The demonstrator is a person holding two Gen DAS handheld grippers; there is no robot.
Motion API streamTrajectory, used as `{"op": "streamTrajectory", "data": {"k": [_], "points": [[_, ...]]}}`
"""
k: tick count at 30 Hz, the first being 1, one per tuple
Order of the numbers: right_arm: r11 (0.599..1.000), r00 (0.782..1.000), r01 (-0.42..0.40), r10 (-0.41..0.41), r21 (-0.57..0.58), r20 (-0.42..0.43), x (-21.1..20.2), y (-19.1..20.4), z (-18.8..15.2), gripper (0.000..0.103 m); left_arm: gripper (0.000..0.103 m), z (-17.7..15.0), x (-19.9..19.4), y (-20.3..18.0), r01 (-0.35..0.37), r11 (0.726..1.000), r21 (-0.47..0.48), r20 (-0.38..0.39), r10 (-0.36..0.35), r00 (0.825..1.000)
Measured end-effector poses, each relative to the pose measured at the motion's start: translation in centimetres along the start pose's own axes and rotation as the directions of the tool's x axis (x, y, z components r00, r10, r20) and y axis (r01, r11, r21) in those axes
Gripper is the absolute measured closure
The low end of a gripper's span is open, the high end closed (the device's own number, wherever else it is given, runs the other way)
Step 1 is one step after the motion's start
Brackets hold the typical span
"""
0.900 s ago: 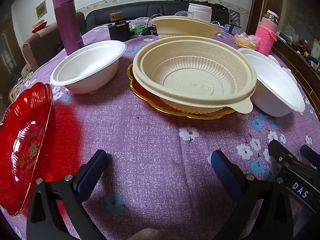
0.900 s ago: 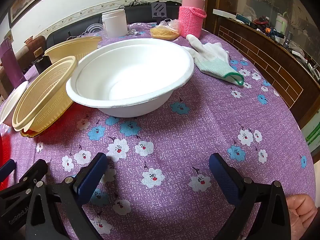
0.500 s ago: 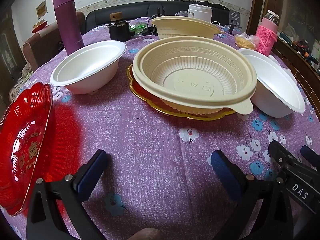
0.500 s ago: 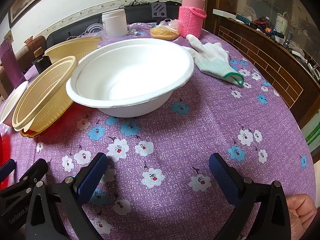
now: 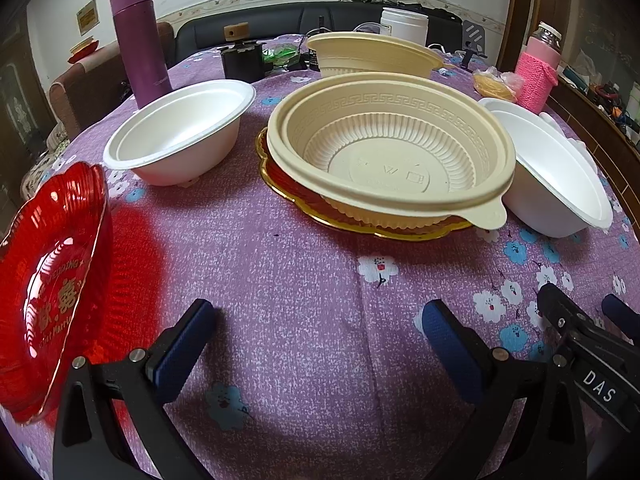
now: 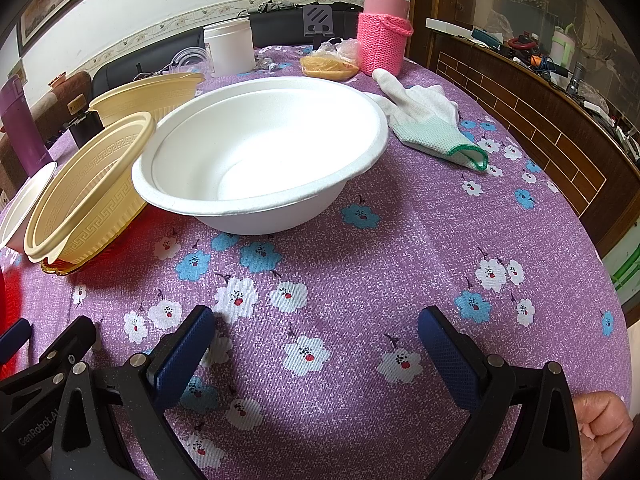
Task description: Organize plates and bowls
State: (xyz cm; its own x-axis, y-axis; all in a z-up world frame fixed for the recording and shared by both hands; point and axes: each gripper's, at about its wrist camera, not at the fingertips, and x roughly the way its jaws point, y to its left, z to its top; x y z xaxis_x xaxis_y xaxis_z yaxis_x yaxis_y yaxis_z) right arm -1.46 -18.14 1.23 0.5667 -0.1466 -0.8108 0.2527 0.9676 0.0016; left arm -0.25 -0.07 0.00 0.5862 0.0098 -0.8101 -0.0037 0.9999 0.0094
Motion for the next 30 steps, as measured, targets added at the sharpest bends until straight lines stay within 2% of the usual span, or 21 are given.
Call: {"op": "streamTrajectory", "data": {"k": [3, 8, 16, 19, 22, 26, 30], "points": [[1.000, 1.000, 0.000, 0.000, 0.000, 0.000, 0.0, 0.0, 0.0, 0.001, 0.000, -0.6, -0.6, 0.2, -0.009, 1.000, -0.009, -0.008, 0.008, 1.000], [1.000, 1.000, 0.000, 0.000, 0.000, 0.000, 0.0, 0.0, 0.0, 0.001, 0.000, -1.7, -1.7, 0.4, 0.027, 0.999, 0.039, -0.051, -0.025, 0.998], [1.000, 1.000, 0.000, 0.000, 0.000, 0.000, 0.0, 0.0, 0.0, 0.001, 0.000, -1.9, -1.8, 0.0, 0.039, 0.997, 0.059, -0.062, -0.035, 0.997], [1.000, 1.000, 0.001, -0.001, 0.000, 0.000, 0.0, 0.0, 0.0, 0.001, 0.000, -2.3, -2.3, -0.3, 0.080, 0.992, 0.097, -0.090, -0.071, 0.993], [1.000, 1.000, 0.000, 0.000, 0.000, 0.000, 0.0, 0.0, 0.0, 0.001, 0.000, -2.8, -3.8, 0.2, 0.188, 0.979, 0.075, -0.102, -0.180, 0.978], [1.000, 1.000, 0.001, -0.001, -0.001, 0.000, 0.0, 0.1, 0.0, 0.001, 0.000, -3.3, -7.6, 1.7, 0.236, 0.970, 0.067, -0.027, -0.234, 0.972], [1.000, 1.000, -0.001, 0.001, -0.004, -0.002, 0.0, -0.1, -0.1, 0.001, 0.000, -3.5, -12.8, 4.2, 0.233, 0.969, 0.080, 0.144, -0.243, 0.959]]}}
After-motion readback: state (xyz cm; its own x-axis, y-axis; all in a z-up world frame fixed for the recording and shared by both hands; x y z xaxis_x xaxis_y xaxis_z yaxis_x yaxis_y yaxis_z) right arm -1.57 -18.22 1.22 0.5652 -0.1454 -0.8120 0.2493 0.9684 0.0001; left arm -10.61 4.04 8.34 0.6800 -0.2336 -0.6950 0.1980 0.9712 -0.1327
